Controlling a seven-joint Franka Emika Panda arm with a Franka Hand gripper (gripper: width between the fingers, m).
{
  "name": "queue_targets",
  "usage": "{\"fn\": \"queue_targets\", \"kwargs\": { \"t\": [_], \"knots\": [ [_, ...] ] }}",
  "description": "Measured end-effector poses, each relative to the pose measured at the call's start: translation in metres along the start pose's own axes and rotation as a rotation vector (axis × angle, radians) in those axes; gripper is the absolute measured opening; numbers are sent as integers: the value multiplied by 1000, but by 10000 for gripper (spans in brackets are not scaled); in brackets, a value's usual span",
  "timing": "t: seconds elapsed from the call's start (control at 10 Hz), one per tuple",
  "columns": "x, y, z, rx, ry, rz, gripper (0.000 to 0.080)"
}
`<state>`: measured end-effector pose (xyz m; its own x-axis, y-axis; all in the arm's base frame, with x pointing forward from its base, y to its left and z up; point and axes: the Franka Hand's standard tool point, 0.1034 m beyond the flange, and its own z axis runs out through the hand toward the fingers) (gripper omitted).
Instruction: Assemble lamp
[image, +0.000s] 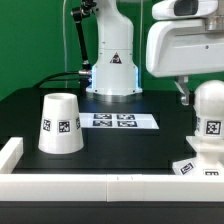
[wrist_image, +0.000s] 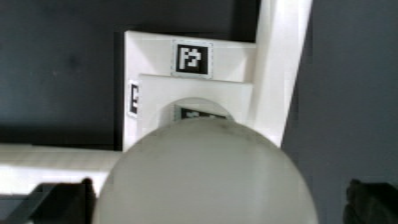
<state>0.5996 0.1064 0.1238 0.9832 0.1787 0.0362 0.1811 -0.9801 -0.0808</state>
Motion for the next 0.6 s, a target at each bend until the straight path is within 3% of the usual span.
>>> {"fn": "queue_targets", "kwargs": {
  "t": [0.1, 0.3, 0.6],
  "knots": [
    [0, 0, 0, -2, 0, -49, 699],
    [3, 1, -2, -43, 2, -364, 699],
    [5, 4, 0, -62, -14, -718, 699]
  ]
}}
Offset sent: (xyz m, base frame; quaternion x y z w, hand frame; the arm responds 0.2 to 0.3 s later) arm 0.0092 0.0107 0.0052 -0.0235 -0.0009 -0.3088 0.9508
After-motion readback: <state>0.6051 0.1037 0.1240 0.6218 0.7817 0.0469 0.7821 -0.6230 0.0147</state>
